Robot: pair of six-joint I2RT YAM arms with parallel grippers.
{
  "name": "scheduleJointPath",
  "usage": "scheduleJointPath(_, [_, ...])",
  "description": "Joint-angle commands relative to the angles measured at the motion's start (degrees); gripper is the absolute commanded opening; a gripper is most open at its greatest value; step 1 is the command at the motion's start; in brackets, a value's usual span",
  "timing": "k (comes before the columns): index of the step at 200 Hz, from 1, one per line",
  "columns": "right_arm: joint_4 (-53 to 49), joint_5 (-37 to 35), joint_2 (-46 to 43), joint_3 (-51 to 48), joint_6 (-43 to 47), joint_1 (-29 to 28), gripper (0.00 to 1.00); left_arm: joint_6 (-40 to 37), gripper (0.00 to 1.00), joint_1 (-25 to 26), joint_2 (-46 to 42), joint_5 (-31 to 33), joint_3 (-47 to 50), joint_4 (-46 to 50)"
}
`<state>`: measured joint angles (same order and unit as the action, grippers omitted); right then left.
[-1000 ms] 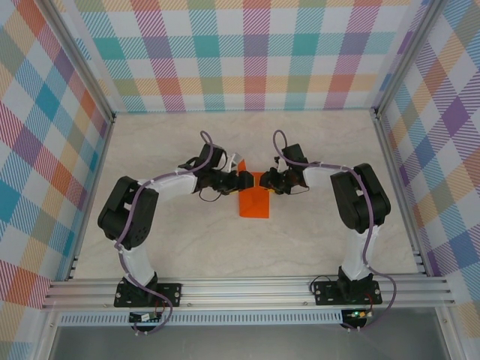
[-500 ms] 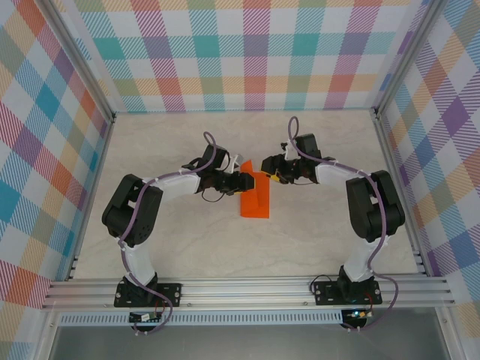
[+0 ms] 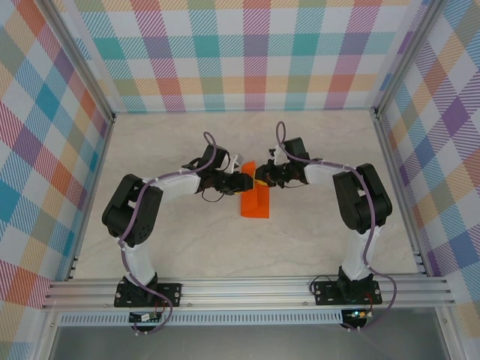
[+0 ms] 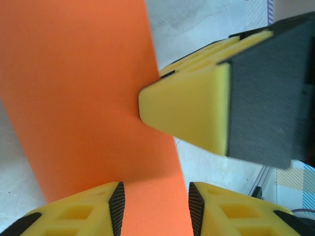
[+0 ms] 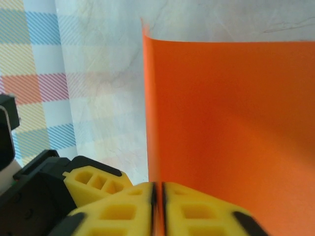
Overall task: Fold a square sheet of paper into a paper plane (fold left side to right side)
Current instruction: First fold in half a square sheet of paper at the center of the table.
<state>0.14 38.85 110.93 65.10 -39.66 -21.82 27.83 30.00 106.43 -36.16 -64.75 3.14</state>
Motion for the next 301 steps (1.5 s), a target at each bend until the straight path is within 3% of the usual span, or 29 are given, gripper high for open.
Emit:
scheduleJointPath(1, [-4.5,-3.0,-1.1,1.2,3.4,0.3,0.05,-2.1,0.47,0.7,-3.6,3.4,-0.9,4.1])
scheduleJointPath(45, [-9.3,-8.6,-2.6,0.3,6.5,1.1,0.05,-1.5,0.67,0.5,-9.4,18.2,-0.2,15.4])
scheduleJointPath(127, [-11.5,-11.2,-2.6,-1.3,6.7,1.1,0.07,5.6,0.67,4.6,0.2,18.5,-4.7,13.3])
scheduleJointPath(213, [-12.0,-11.5,-2.6,-1.5,7.3,1.1,0.13,7.5,0.53,6.0,5.7,21.6,-8.8,15.1])
scheduleJointPath(237, [-13.8,-13.8,-4.7,-1.7,8.4,1.1,0.21,7.1,0.51,6.2,7.0,21.6,-9.5,15.7])
scheduleJointPath(278, [-18.6,-21.4,-11.6,-4.4,11.9,1.8,0.49,6.6,0.50,6.4,7.3,21.9,-9.9,16.5])
scheduleJointPath(301, [-21.3,-25.3,-13.0,-6.6,12.9,2.5,0.57,6.2,0.50,6.6,7.5,22.0,-10.5,17.2])
